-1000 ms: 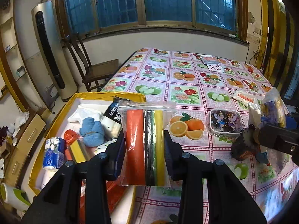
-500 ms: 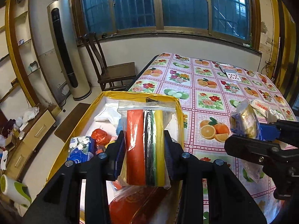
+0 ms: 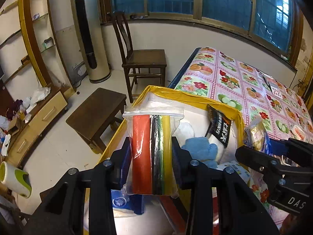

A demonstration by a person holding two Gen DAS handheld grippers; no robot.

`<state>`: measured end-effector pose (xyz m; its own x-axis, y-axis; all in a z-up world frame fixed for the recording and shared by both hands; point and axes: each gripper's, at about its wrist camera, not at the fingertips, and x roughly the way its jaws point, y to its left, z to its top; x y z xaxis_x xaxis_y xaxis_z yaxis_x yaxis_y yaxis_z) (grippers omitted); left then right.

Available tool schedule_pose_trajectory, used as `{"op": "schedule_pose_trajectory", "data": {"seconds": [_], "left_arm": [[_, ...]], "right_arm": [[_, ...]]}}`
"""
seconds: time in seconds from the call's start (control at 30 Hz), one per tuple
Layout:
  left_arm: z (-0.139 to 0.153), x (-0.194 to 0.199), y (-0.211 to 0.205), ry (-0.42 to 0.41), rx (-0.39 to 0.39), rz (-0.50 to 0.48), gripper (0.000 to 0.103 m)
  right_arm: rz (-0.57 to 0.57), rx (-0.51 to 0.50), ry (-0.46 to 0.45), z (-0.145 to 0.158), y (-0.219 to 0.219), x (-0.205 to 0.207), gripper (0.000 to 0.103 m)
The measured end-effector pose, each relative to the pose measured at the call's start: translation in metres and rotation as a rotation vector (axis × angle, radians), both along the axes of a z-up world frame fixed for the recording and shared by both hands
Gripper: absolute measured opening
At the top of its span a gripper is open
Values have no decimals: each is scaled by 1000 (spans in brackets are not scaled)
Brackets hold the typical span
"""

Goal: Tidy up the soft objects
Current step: 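Carry the striped pack over the tray with the left tool while the right carries the Vinda bag, then open both tools to drop the striped pack and Vinda bag into the tray, then grasp the white cloth with the right tool while the left reaches toward the clear cartoon pouch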

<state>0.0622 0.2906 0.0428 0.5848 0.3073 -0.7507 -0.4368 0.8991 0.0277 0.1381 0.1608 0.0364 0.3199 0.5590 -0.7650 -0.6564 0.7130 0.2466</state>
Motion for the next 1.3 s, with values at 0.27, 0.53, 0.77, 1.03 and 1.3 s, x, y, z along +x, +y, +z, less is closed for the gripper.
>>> {"op": "schedule_pose_trajectory", "data": {"seconds": [0.27,0.53,0.77,1.03,1.3], "left_arm": [[-26,30,27,76,-123,17,37],[-22,20,36,30,-143,86,72],[5,-4,-2,-42,-165,14,75],[15,-9,-101,-21,-229,-224,76],[13,14,-202,55,-251,-413,76]], "right_arm": [[-45,-19,77,-35,23,28,56],[-84,115,12,0,-16,9,69],[-50,177,-27,16,-69,-45,77],[-131,185,-73,12,-185,-100,77],[-387,137,-115,3,-313,-101,78]]}}
